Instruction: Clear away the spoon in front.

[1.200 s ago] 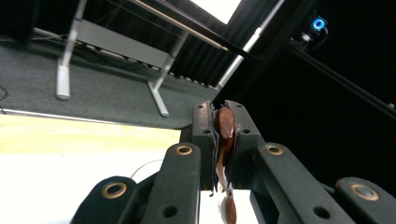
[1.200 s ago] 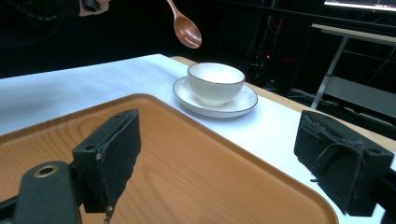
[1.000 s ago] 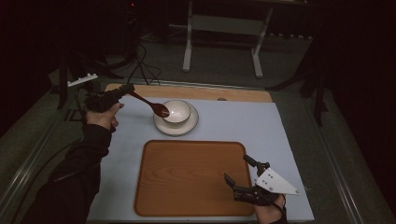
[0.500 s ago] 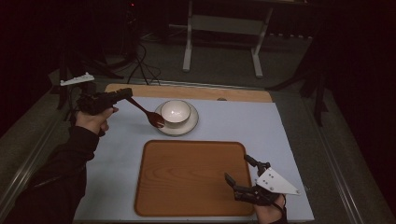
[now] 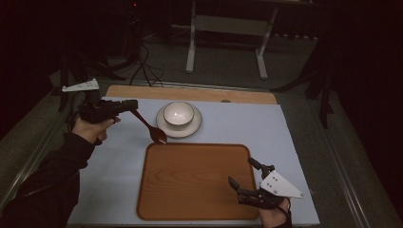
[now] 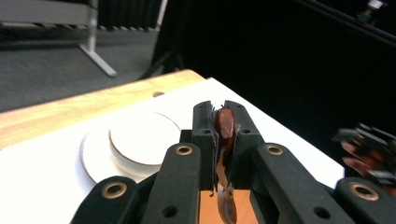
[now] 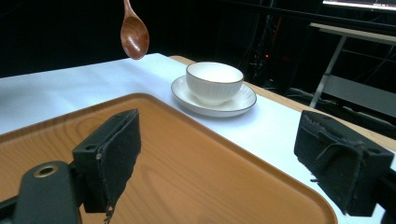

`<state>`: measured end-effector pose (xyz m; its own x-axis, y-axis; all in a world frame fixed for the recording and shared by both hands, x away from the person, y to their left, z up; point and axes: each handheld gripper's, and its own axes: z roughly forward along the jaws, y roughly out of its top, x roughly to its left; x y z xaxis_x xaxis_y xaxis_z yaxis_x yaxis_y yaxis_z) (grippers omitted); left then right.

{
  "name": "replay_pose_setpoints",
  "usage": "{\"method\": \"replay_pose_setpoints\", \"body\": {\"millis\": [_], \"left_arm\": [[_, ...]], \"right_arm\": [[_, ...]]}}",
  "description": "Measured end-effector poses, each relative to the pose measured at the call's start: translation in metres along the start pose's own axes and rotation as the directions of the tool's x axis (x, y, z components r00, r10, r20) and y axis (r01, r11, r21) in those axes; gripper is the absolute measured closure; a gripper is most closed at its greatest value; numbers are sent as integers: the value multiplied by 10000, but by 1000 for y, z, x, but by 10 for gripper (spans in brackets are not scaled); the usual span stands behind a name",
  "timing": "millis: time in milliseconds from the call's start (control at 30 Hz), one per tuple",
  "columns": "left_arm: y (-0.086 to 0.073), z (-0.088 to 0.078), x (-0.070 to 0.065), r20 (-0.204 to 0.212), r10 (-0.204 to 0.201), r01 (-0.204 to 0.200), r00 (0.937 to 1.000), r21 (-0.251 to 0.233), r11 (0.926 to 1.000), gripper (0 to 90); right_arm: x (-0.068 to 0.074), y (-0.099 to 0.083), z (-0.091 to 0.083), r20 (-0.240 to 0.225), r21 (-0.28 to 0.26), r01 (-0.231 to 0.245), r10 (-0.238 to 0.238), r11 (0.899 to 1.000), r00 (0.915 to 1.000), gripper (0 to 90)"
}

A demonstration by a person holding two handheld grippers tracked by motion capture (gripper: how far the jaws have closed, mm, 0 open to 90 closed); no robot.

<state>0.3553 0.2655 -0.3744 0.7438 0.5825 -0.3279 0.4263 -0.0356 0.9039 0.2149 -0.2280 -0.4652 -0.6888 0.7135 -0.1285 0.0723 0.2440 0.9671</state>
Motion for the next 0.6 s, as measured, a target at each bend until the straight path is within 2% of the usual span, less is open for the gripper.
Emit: {"method": "replay_pose_setpoints", "body": {"millis": [200, 400, 500, 600], "left_arm": [[-6, 4, -4, 442, 314, -334, 9985, 466, 9984, 840], [-12, 10, -9, 958, 637, -723, 9934, 889, 9934, 839], [-14, 14, -13, 1196, 848, -989, 9892, 1177, 9881, 839], [-16, 19, -18, 1462, 1062, -1288, 9835, 1552, 9795, 839]], "right_arm": [[0, 0, 1, -44, 18, -6, 6, 10000, 10000, 145], [0, 0, 1, -47, 32, -6, 6, 10000, 10000, 145], [1, 0, 1, -73, 36, 35, -35, 10000, 10000, 145], [1, 0, 1, -86, 48, 39, -39, 10000, 10000, 145]]}}
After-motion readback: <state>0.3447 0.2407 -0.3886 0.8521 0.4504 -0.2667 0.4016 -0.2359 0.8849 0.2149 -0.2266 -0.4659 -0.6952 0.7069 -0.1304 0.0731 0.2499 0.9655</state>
